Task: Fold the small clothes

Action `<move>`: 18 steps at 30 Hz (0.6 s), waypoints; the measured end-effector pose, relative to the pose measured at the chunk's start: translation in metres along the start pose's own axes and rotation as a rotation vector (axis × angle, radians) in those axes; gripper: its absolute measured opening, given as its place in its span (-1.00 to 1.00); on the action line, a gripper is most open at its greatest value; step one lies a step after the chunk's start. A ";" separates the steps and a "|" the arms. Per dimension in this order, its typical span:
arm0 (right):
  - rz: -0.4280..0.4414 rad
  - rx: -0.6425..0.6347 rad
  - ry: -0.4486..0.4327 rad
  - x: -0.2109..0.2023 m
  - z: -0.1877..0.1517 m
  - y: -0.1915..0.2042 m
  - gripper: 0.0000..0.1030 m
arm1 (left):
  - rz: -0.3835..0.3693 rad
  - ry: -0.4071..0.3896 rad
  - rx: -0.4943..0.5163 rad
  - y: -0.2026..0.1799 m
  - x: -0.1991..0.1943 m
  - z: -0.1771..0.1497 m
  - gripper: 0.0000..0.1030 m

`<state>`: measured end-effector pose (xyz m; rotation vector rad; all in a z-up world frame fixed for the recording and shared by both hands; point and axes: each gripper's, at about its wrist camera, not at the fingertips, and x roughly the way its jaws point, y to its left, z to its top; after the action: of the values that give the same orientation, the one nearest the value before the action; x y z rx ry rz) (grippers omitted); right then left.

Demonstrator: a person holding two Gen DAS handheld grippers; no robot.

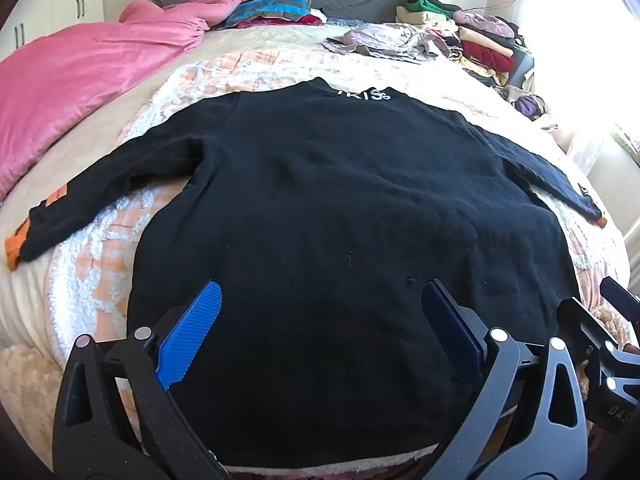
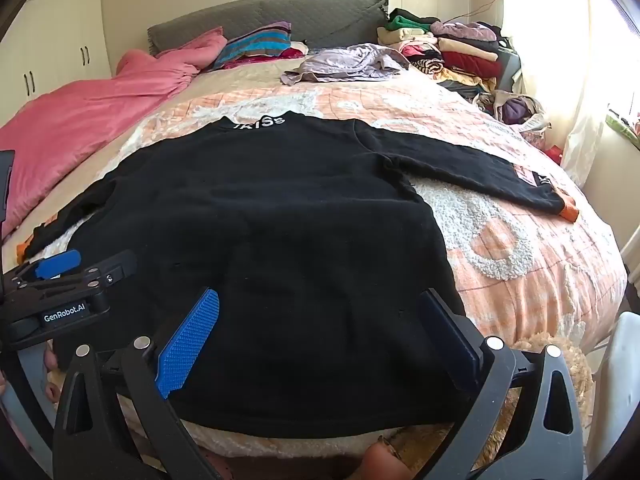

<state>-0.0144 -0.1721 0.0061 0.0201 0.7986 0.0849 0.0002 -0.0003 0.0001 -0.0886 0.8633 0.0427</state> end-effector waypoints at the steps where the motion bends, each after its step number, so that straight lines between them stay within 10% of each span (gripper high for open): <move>1: -0.006 -0.002 0.002 0.000 0.000 0.000 0.92 | -0.003 -0.005 -0.004 0.000 0.000 0.000 0.82; 18: -0.028 -0.030 -0.006 -0.004 -0.001 0.004 0.92 | -0.004 -0.006 -0.005 0.004 -0.002 -0.001 0.82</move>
<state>-0.0182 -0.1681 0.0079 -0.0190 0.7910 0.0704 -0.0024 0.0034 0.0004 -0.0952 0.8566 0.0414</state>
